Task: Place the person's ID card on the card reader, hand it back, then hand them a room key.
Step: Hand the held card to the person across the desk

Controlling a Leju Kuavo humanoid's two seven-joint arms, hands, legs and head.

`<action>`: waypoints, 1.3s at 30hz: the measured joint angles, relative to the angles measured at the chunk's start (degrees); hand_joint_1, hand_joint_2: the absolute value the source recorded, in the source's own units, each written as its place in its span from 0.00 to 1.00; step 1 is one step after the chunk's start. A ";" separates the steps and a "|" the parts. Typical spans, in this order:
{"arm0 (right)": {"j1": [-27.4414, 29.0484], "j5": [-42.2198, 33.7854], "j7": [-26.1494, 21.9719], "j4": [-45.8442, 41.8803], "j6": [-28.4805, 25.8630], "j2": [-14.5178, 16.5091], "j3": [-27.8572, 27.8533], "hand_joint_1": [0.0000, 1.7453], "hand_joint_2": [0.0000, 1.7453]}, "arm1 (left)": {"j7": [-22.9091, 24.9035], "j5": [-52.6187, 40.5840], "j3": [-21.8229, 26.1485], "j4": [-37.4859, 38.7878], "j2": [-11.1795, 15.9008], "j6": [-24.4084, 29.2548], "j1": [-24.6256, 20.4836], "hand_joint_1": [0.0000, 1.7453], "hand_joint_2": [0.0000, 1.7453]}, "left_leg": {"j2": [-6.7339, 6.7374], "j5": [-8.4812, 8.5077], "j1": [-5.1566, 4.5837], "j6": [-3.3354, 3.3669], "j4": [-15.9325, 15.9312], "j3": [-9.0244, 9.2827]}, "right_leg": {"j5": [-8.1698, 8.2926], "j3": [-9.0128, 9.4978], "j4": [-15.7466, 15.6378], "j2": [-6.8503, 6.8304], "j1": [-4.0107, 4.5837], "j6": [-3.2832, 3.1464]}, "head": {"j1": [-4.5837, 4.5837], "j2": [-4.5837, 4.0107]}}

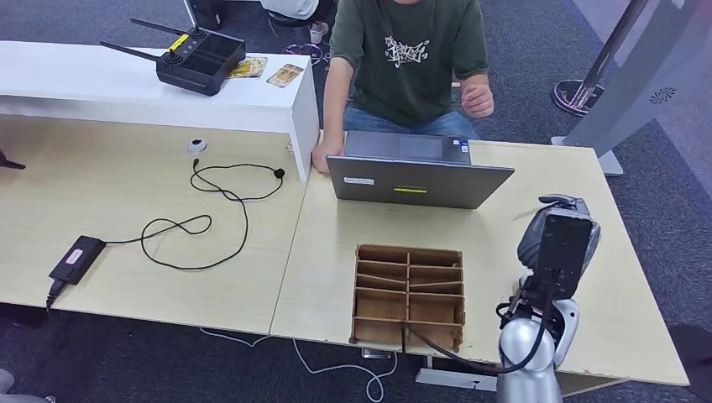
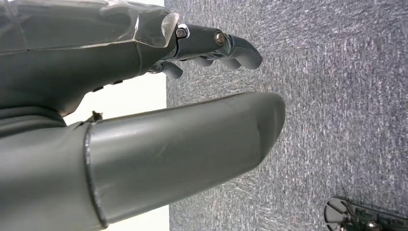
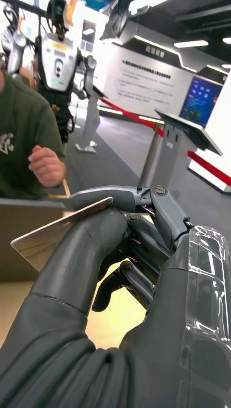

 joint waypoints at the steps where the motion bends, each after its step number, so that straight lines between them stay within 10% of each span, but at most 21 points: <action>1: -1.61 0.01 0.06 1.04 -0.08 0.27 0.33 1.00 1.00 | 0.02 -0.11 -0.14 0.01 0.07 -0.05 -0.09 0.00 0.00 | -0.01 0.01 0.00 -0.01 0.00 0.00 | 0.00 0.00 0.00 -0.01 0.00 0.00 | 0.01 0.00; 39: -34.00 10.99 9.90 39.52 -7.31 3.69 0.90 1.00 1.00 | 0.87 -2.15 -5.94 0.32 0.94 -0.51 -0.81 0.00 0.00 | 0.00 0.05 0.01 -0.02 0.01 -0.01 | 0.02 -0.06 0.01 0.01 0.00 -0.02 | -0.01 0.00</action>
